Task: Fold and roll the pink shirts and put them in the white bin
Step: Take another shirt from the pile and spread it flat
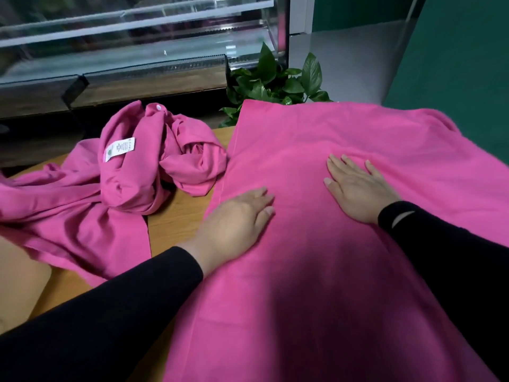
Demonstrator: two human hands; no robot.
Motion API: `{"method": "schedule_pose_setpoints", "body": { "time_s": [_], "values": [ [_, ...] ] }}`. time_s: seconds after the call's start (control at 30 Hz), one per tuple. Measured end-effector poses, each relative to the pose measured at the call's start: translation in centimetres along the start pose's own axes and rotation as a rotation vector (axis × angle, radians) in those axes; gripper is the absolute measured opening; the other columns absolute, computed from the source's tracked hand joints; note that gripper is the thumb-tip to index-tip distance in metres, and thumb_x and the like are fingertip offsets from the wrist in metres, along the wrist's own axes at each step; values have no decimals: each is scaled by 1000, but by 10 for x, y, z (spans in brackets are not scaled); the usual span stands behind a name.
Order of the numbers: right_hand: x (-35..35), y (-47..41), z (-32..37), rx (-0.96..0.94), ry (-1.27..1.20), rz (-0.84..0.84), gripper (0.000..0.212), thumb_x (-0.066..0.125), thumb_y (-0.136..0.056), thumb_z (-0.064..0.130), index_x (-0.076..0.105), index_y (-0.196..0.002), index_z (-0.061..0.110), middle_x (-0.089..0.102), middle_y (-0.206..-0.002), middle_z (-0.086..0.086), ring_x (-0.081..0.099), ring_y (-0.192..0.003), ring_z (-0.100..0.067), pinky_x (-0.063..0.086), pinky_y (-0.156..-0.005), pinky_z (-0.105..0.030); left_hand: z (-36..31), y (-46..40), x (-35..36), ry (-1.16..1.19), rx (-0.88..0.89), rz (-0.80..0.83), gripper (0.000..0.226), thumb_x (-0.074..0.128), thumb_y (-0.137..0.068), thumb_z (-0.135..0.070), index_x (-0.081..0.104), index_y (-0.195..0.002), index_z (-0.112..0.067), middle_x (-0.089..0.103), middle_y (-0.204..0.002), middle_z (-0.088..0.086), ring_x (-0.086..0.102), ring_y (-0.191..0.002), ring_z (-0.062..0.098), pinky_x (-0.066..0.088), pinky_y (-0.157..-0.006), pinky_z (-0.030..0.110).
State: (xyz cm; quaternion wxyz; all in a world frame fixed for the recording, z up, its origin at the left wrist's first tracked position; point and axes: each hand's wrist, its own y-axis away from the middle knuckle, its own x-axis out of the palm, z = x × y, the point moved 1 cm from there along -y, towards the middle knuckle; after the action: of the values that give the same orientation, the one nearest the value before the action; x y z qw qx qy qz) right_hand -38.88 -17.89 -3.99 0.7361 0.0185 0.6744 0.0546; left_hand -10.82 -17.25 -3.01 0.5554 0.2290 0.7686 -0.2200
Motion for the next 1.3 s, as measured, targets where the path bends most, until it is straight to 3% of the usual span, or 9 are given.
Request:
{"method": "schedule_pose_setpoints", "body": {
  "time_s": [0.13, 0.4, 0.5, 0.63, 0.77, 0.9, 1.07, 1.17, 1.3],
  "values": [
    [-2, -11, -7, -11, -15, 1, 66, 10, -104, 51, 7, -162, 19, 0, -169, 6, -2, -155, -12, -2, -126, -46, 3, 10, 14, -153, 3, 85, 55, 22, -107, -43, 16, -159, -28, 9, -167, -5, 6, -154, 13, 3, -126, 38],
    [-32, 64, 66, -160, -263, -106, 60, 37, -105, 45, 31, -157, 16, 20, -167, -3, 16, -154, -15, 7, -126, -42, 16, -19, 13, -197, 4, 136, 56, 17, -107, -45, 8, -160, -29, 3, -168, -7, 1, -154, 13, 0, -125, 40],
    [-13, 116, 92, -146, -225, 75, 82, 13, -93, 70, 15, -161, 23, 5, -169, 2, 5, -155, -14, 6, -126, -48, 20, -23, 4, -110, 26, 194, 57, 25, -106, -47, 17, -160, -27, 7, -167, -5, 5, -154, 13, 2, -125, 40],
    [15, 142, 98, -148, -67, 62, 92, -4, -87, 78, 11, -161, 25, 3, -170, 2, 4, -156, -17, 6, -124, -54, 29, 12, -16, 107, -7, -28, 43, 55, -101, -36, 57, -139, -15, 54, -146, 3, 50, -134, 18, 29, -110, 20],
    [21, 143, 100, -111, -1, -31, 78, 7, -95, 66, 17, -160, 24, 10, -169, 3, 9, -155, -16, 10, -124, -53, 42, 75, -20, 109, 17, -113, 42, 61, -91, -45, 68, -118, -14, 67, -118, 1, 61, -110, 20, 43, -101, 30],
    [21, 137, 101, -96, -10, -5, 76, 5, -96, 67, 11, -161, 27, 5, -169, 6, 3, -156, -14, 4, -125, -52, 44, 118, -11, 82, 6, -82, 47, 57, -89, -52, 69, -118, -18, 60, -127, 2, 56, -121, 22, 46, -102, 48],
    [12, 141, 118, -107, -103, -2, 70, 29, -100, 61, 21, -159, 24, 13, -169, 2, 9, -155, -18, 7, -123, -56, 37, 159, -21, 165, -151, -208, 34, 62, -85, -54, 67, -93, -21, 61, -97, -6, 59, -92, 14, 50, -87, 43],
    [5, 167, 155, -309, -253, -193, 52, 42, -97, 56, 60, -131, 21, 57, -139, 0, 51, -131, -22, 36, -107, -46, 17, 175, -33, 224, -332, -107, 38, 70, -84, -52, 62, -70, -18, 60, -68, -5, 55, -65, 13, 47, -68, 36],
    [18, 204, 209, -507, -334, -133, 38, 49, -91, 57, 65, -105, 26, 60, -105, 7, 57, -99, -19, 46, -88, -46, -3, 181, -43, 184, -511, 220, 42, 78, -78, -52, 67, -70, -13, 55, -57, -2, 51, -56, 17, 39, -57, 31]
  ]
}}
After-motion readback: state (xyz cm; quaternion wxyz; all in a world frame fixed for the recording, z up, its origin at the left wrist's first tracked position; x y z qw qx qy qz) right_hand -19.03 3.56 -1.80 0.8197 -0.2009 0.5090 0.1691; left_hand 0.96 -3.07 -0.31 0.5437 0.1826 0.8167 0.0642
